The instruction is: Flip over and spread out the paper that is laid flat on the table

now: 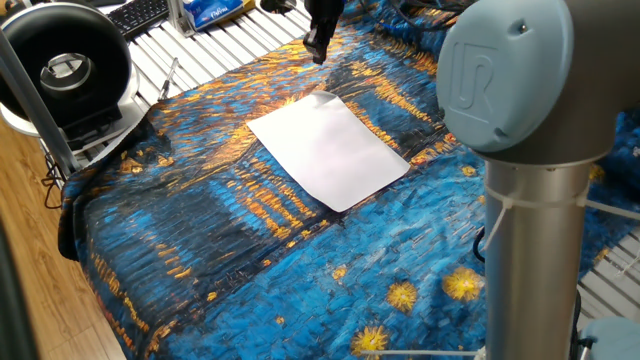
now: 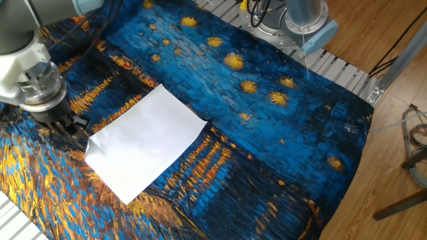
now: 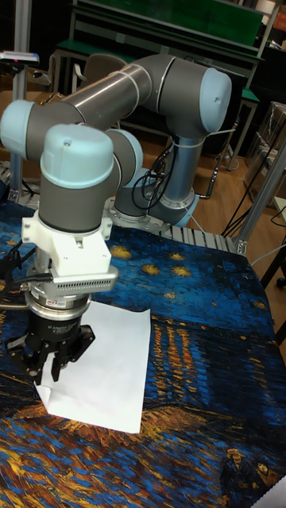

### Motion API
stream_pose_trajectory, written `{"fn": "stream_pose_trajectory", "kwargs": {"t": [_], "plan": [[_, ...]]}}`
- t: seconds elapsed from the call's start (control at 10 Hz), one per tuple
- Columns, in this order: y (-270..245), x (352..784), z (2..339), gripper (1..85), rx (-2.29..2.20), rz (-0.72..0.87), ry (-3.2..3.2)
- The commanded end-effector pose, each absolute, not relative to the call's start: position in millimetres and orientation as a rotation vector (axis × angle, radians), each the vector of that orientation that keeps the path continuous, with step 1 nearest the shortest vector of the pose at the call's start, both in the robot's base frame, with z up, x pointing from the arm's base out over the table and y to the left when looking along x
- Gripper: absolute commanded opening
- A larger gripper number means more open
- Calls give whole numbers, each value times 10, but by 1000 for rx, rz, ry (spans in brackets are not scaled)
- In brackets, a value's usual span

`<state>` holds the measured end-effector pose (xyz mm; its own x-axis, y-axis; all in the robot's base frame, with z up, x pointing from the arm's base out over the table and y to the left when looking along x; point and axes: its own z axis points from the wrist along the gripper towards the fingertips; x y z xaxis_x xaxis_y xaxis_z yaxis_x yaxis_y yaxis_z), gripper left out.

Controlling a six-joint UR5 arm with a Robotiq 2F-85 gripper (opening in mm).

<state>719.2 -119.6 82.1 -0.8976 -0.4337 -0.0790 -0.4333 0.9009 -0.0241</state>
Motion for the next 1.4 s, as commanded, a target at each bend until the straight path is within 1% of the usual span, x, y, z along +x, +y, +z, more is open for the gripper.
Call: {"fn": "stream_pose_trajectory", "kwargs": {"t": [0.0, 0.1, 0.8, 1.0, 1.3], "plan": [[-1170, 7211, 690, 487, -678, 5, 2955], [-1168, 7229, 630, 497, -682, 0, 2942], [-1163, 7194, 600, 490, -653, 7, 2949], [-1222, 7099, 589, 490, -636, -14, 2994], [-1206, 6952, 582, 487, -607, 14, 3056]]}}
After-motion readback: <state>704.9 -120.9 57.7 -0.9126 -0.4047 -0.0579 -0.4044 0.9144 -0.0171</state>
